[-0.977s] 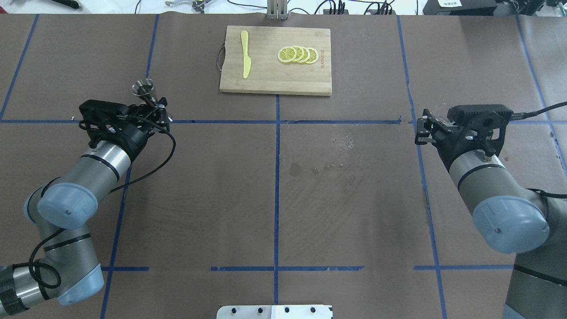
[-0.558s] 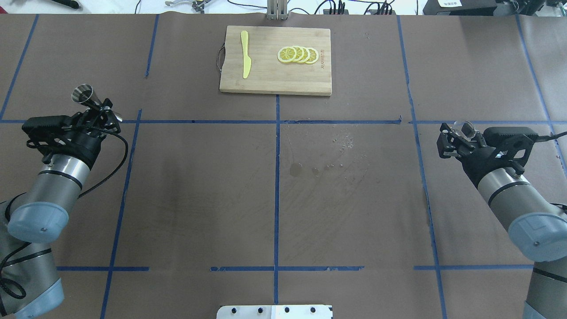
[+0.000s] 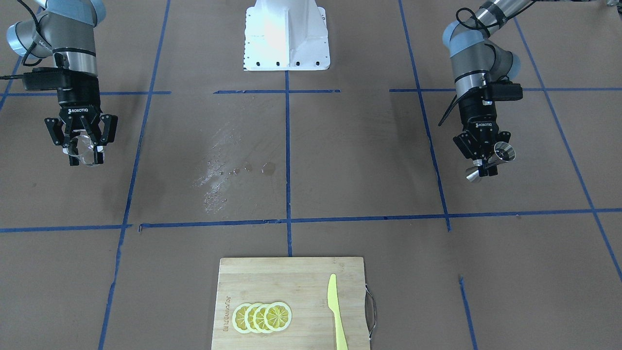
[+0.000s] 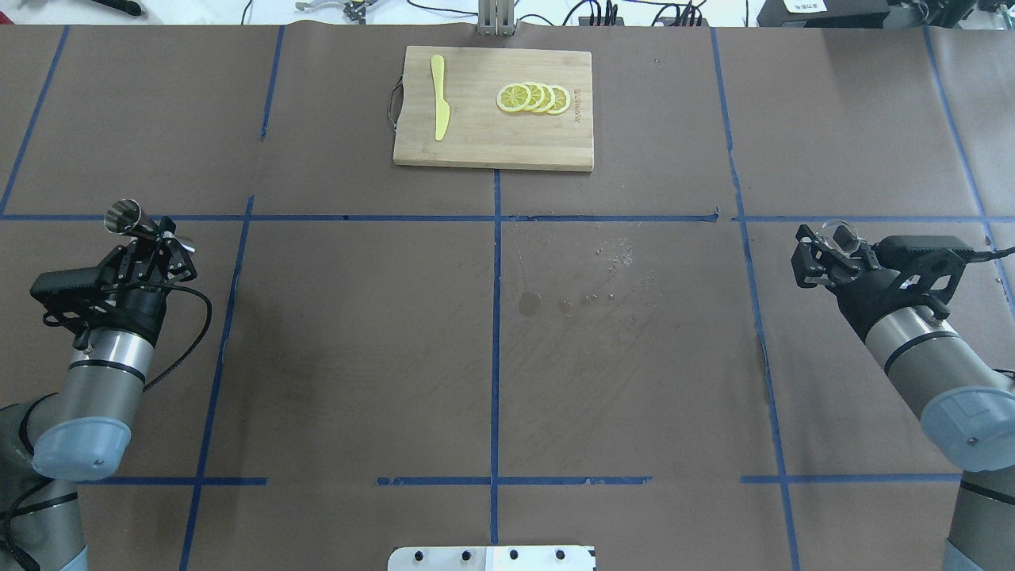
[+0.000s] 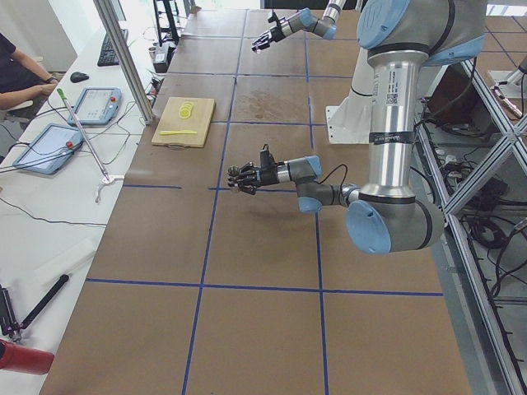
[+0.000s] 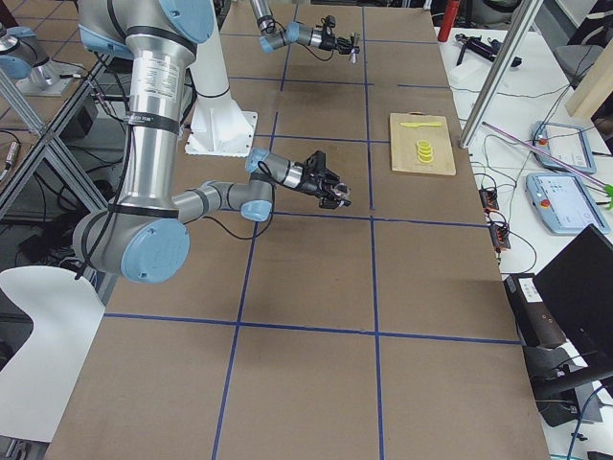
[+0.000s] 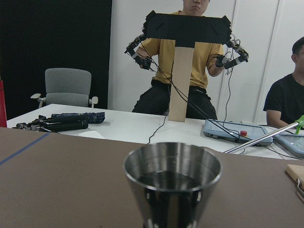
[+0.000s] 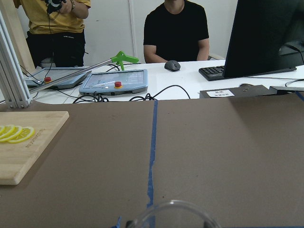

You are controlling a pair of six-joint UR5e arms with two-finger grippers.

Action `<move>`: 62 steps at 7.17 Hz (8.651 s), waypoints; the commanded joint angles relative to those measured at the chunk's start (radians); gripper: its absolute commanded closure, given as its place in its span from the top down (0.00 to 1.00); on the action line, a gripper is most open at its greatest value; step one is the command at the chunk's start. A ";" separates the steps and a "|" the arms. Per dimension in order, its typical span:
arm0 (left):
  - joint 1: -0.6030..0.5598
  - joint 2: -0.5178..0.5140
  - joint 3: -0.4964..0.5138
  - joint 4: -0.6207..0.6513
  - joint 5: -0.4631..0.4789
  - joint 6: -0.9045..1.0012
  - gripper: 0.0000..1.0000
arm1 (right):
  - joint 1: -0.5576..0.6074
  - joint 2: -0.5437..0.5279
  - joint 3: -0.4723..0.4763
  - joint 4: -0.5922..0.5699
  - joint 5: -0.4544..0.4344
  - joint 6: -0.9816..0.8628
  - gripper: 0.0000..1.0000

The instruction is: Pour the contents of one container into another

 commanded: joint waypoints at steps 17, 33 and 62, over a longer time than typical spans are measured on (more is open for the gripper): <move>0.150 0.048 -0.042 -0.009 -0.030 0.110 1.00 | -0.003 0.005 -0.001 0.001 -0.002 0.009 0.00; 0.008 0.350 -0.781 0.365 -0.925 0.228 1.00 | -0.191 0.017 -0.166 0.004 -0.252 0.178 0.00; -0.108 0.298 -0.783 0.369 -0.989 0.296 1.00 | -0.228 -0.190 0.263 -0.315 0.278 0.123 1.00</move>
